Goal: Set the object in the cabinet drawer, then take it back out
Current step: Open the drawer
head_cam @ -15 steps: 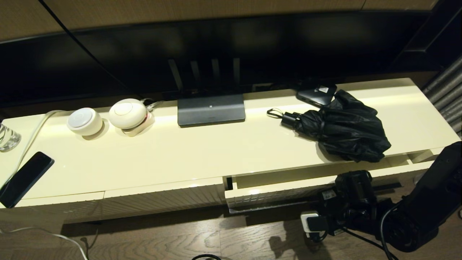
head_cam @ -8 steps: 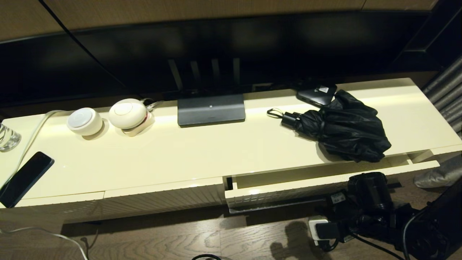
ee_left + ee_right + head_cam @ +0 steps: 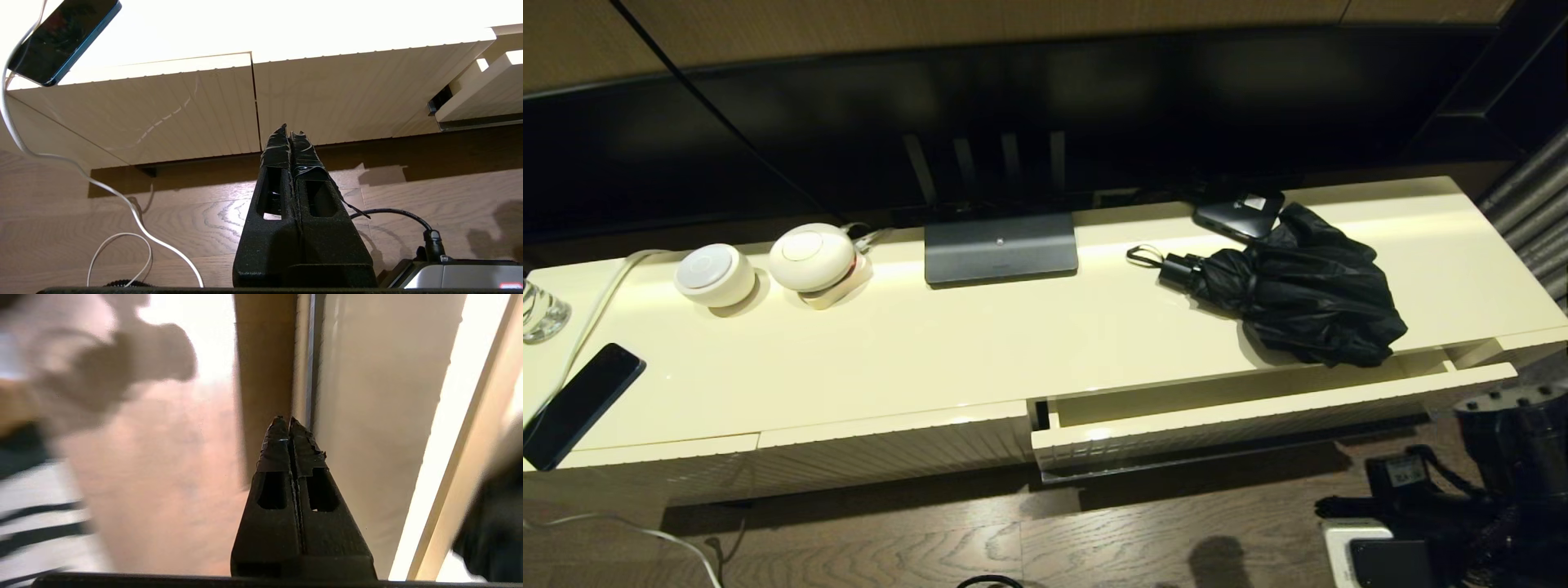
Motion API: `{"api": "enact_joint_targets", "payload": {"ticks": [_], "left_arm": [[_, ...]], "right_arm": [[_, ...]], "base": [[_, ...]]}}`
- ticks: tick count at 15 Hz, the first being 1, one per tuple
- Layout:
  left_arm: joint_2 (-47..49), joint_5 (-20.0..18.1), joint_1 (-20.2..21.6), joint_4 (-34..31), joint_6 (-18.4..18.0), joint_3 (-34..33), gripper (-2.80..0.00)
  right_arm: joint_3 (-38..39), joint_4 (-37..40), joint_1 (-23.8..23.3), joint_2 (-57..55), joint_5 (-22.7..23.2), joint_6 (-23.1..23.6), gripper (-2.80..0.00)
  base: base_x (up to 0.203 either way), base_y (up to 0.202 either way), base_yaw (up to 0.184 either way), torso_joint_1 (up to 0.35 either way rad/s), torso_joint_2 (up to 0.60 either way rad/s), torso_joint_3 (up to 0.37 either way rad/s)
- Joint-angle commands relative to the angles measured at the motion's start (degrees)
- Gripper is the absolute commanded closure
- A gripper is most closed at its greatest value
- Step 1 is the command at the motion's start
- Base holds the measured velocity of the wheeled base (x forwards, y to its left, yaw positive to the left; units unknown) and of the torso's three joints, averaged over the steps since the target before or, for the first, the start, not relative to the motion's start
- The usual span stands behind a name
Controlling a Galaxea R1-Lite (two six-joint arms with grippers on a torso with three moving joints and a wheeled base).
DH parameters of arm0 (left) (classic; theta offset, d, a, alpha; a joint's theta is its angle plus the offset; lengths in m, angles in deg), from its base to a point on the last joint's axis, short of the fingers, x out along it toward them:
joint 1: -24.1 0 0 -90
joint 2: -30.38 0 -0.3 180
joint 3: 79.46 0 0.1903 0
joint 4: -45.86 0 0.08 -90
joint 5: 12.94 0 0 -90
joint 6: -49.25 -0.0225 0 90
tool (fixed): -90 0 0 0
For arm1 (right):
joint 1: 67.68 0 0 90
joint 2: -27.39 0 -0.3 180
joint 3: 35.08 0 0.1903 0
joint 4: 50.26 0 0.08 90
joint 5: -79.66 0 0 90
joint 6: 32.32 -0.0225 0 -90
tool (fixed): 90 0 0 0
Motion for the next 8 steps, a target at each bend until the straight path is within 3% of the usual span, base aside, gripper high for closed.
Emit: {"api": "enact_joint_targets", "payload": {"ticks": [1, 4, 8], "left_arm": [[0.1, 0.0, 0.0, -0.1, 0.0, -0.2, 0.00], [0.1, 0.0, 0.0, 0.0, 0.0, -0.2, 0.00], [0.1, 0.0, 0.0, -0.1, 0.0, -0.2, 0.00]], "right_arm": [[-8.9, 23.0, 0.1, 12.2, 0.2, -9.9, 0.00], [-18.7, 36.2, 0.1, 14.1, 0.9, -29.4, 0.00], [-22.2, 38.7, -0.3, 11.1, 1.8, -40.4, 0.00]], "base": [[0.000, 0.000, 0.000, 0.000, 0.00, 0.000], [0.000, 0.000, 0.000, 0.000, 0.00, 0.000], [0.000, 0.000, 0.000, 0.000, 0.00, 0.000]]}}
